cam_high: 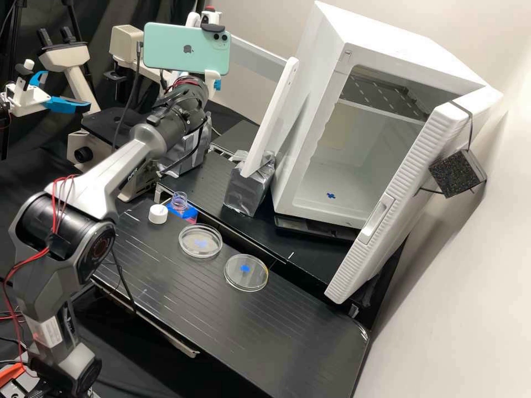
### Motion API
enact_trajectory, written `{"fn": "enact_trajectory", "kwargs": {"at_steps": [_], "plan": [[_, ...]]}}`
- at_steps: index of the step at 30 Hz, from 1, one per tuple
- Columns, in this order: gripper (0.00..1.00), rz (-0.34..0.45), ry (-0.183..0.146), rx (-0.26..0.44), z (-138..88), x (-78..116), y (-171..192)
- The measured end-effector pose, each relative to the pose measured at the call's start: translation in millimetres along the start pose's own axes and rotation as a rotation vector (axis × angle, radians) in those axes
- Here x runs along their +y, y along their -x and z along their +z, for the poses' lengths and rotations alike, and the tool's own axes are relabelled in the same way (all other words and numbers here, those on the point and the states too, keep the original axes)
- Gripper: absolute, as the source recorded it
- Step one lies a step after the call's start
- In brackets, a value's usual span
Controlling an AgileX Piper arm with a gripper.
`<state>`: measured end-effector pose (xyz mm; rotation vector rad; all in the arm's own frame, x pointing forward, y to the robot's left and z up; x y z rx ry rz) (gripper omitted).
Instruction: Use the pipette
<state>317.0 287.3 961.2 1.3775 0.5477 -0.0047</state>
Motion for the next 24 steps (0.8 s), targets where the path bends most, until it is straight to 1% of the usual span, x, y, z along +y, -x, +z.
{"fn": "enact_trajectory", "kwargs": {"at_steps": [1, 4, 5, 6, 9, 13, 15, 17, 18, 19, 22, 24], "plan": [[0.00, 0.004, 0.004, 0.001, -0.7, 1.4, 0.3], [0.00, 0.020, -0.009, 0.000, -2.4, 7.4, -1.1], [0.00, 0.021, -0.008, -0.004, -2.1, 8.3, -2.2], [0.00, 0.026, -0.015, -0.006, -2.7, 10.3, -3.2], [0.00, 0.032, -0.025, -0.026, -0.4, 14.5, -9.9], [0.00, 0.014, -0.052, -0.045, 5.2, 14.0, -19.7], [0.00, -0.007, -0.082, -0.054, 9.7, 13.6, -25.8], [0.00, -0.023, -0.090, -0.064, 13.2, 13.3, -28.9], [0.00, -0.038, -0.104, -0.078, 18.1, 12.3, -31.4], [0.00, -0.050, -0.104, -0.087, 20.9, 11.4, -33.6], [0.00, -0.056, -0.124, -0.099, 25.9, 12.2, -37.3], [0.00, -0.057, -0.130, -0.103, 28.6, 12.0, -39.7]]}}
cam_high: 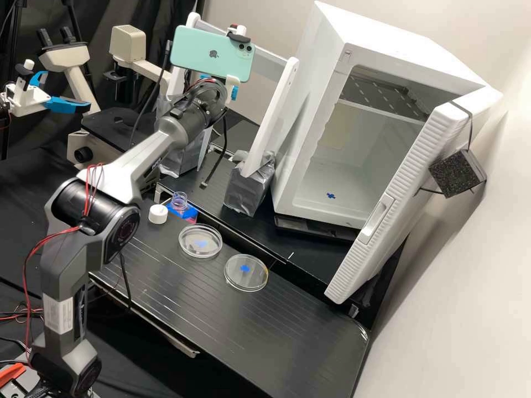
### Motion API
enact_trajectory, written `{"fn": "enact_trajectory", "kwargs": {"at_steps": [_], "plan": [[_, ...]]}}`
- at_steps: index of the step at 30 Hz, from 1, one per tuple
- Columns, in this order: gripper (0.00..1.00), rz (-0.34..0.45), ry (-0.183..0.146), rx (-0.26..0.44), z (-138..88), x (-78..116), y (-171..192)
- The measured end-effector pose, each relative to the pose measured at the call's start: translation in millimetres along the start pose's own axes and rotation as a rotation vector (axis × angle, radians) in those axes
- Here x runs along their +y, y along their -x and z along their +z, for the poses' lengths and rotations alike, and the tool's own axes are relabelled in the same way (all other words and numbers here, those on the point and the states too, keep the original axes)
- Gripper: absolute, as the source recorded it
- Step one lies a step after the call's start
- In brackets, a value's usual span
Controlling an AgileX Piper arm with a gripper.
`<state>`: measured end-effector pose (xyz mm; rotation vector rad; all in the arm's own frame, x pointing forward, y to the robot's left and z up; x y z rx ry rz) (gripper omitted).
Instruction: Use the pipette
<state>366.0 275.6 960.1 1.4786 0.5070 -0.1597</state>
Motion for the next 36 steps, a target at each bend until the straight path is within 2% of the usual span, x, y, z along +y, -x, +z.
{"fn": "enact_trajectory", "kwargs": {"at_steps": [7, 8, 12, 16, 22, 26, 27, 28, 29, 30, 31, 32, 33, 36], "plan": [[0.00, -0.004, -0.010, 0.001, 0.8, -0.6, -1.6], [1.00, -0.006, -0.010, -0.001, 1.4, -1.0, -1.8], [1.00, -0.009, -0.014, -0.010, 4.8, -4.5, -3.1], [1.00, 0.021, 0.002, -0.018, 9.6, -10.0, -5.0], [1.00, 0.084, -0.014, 0.029, 8.1, -14.6, 5.6], [1.00, 0.109, -0.011, 0.061, 8.0, -20.9, 16.5], [1.00, 0.123, -0.024, 0.077, 7.4, -22.4, 20.7], [1.00, 0.130, -0.027, 0.088, 8.3, -25.6, 23.9], [1.00, 0.131, -0.015, 0.090, 10.9, -30.0, 26.0], [1.00, 0.145, -0.031, 0.106, 11.3, -33.2, 31.2], [1.00, 0.148, -0.014, 0.106, 14.7, -38.4, 33.9], [1.00, 0.154, -0.014, 0.112, 16.2, -42.0, 37.7], [1.00, 0.164, -0.026, 0.120, 16.3, -44.9, 43.7], [1.00, 0.170, -0.007, 0.093, 24.6, -60.3, 60.9]]}}
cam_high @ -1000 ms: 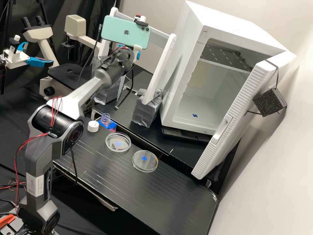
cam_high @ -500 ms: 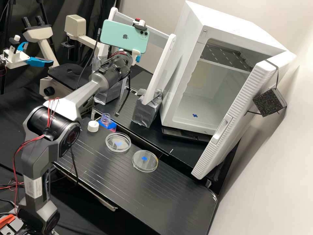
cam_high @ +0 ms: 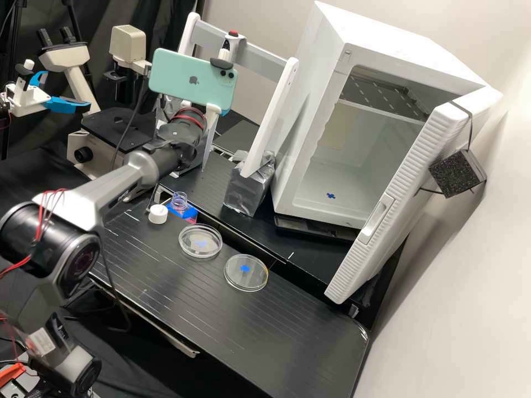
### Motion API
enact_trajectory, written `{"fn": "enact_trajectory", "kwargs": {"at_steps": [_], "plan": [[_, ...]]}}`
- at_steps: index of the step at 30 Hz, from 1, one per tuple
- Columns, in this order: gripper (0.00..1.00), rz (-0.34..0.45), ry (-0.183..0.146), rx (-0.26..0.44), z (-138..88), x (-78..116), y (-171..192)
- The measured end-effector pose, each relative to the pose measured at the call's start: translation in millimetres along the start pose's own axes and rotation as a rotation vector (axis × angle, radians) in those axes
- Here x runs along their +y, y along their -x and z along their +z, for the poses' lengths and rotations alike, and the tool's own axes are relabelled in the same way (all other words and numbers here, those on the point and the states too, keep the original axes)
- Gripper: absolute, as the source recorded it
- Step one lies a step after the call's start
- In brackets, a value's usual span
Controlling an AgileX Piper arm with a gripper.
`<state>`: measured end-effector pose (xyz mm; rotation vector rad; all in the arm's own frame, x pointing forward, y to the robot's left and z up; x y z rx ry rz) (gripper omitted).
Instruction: Use the pipette
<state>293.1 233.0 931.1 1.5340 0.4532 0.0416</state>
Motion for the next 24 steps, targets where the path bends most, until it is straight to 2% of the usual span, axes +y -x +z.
{"fn": "enact_trajectory", "kwargs": {"at_steps": [1, 4, 8, 11, 16, 24], "plan": [[1.00, 0.009, 0.013, -0.022, 2.5, -4.7, 10.4], [1.00, 0.048, 0.020, -0.081, 7.3, -13.7, 41.6], [1.00, 0.083, 0.017, -0.138, 27.1, -25.0, 86.6], [1.00, 0.115, 0.009, -0.207, 48.1, -33.9, 112.3], [1.00, 0.131, -0.018, -0.248, 74.8, -50.4, 145.1], [1.00, 0.191, -0.053, -0.263, 91.1, -64.3, 176.7]]}}
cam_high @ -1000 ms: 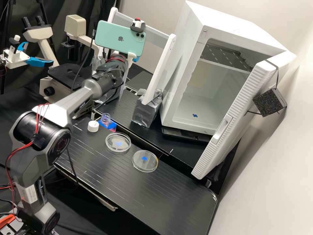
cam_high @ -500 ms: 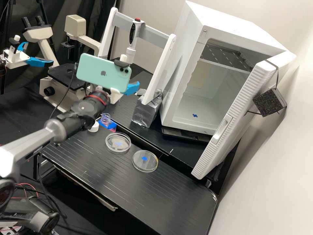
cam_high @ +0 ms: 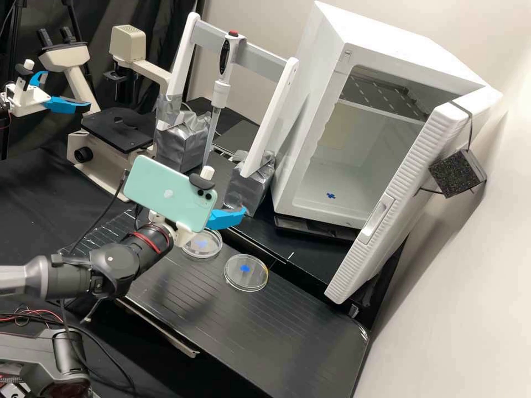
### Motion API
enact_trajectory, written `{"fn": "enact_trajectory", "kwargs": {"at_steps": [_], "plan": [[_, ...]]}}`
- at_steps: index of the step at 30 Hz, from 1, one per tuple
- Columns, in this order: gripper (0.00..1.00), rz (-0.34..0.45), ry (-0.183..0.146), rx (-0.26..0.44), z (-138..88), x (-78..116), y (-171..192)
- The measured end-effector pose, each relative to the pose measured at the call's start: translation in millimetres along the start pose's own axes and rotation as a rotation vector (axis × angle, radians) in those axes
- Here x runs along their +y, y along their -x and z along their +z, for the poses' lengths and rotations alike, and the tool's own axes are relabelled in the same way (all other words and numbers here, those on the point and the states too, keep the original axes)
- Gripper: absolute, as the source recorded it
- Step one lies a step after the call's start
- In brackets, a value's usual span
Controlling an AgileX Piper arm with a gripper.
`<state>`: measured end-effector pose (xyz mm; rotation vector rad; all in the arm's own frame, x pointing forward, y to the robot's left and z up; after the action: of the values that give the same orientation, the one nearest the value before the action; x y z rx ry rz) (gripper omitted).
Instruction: Use the pipette
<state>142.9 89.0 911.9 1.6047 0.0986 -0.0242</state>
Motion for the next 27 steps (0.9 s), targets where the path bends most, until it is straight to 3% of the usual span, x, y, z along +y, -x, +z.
{"fn": "enact_trajectory", "kwargs": {"at_steps": [7, 11, 22, 27], "plan": [[1.00, 0.106, -0.015, 0.005, -2.8, 2.9, 20.5], [1.00, 0.117, -0.031, 0.018, -7.3, 4.9, 22.4], [1.00, 0.216, -0.066, 0.029, -41.0, 49.3, 10.7], [1.00, 0.192, -0.072, 0.063, -57.0, 59.1, -3.4]]}}
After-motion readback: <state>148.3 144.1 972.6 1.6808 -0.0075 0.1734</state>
